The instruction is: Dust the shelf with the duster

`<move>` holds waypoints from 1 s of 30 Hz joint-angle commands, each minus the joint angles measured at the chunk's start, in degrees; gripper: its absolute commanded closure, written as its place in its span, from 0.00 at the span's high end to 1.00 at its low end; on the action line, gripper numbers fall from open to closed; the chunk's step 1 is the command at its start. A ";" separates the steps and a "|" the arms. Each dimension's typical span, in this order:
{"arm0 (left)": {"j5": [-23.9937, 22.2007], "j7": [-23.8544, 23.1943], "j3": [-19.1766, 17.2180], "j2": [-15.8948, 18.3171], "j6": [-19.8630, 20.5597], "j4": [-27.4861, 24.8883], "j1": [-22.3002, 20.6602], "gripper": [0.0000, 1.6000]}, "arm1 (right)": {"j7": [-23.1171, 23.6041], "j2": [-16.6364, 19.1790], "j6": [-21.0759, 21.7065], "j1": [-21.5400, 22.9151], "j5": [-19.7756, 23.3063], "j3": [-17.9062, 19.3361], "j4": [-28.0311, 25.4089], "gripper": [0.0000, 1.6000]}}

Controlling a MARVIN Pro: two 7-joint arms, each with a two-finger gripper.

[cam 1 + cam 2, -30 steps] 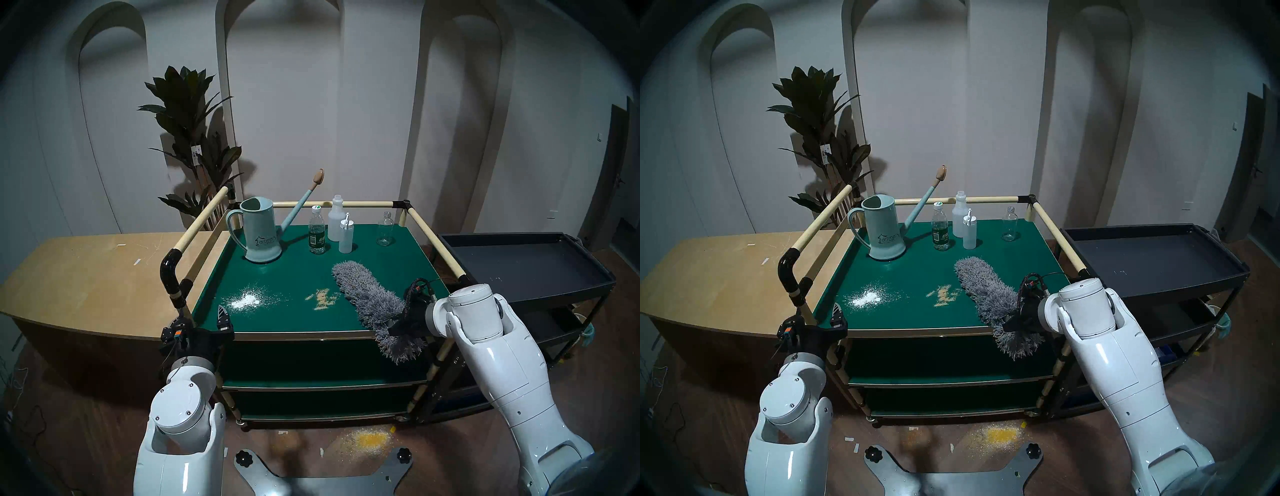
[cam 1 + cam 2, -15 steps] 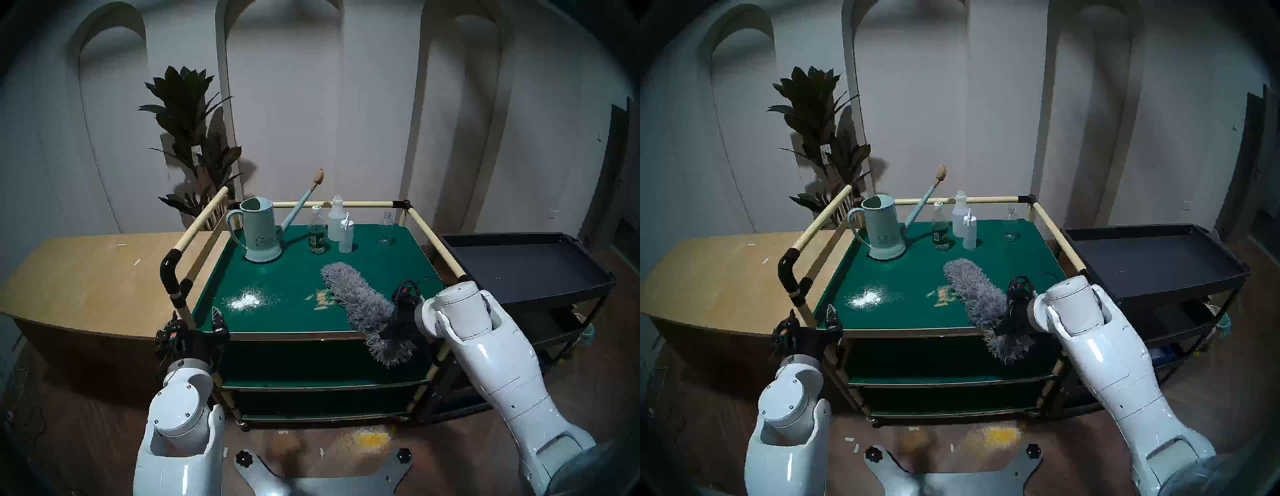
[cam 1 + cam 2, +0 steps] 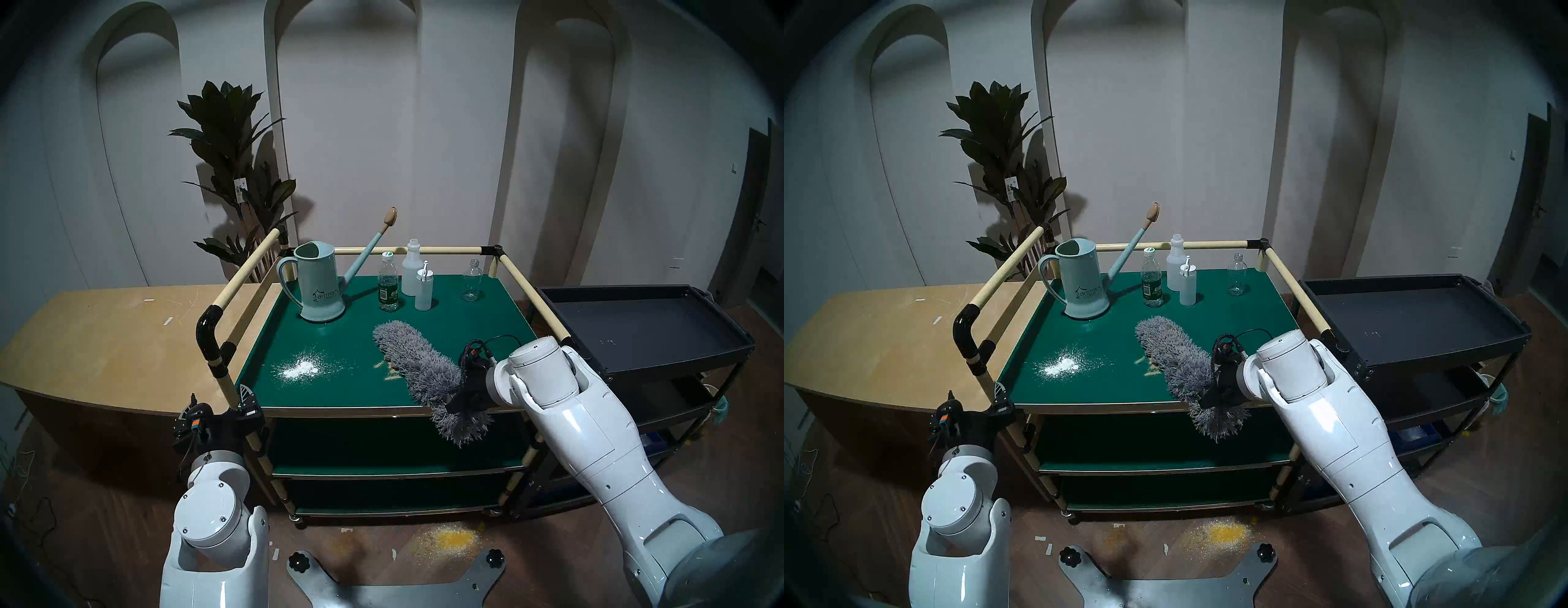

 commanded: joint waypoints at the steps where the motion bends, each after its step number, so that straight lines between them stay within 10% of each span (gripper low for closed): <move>1: 0.14 1.17 -0.22 -1.10 -1.27 -2.44 1.32 1.00 | 0.77 -2.40 -0.68 2.79 -0.26 -2.68 0.85 0.00; 30: -1.22 11.43 0.24 -3.02 -5.00 -5.89 8.73 1.00 | 0.45 -13.78 -8.01 14.83 -4.93 -13.31 18.70 0.00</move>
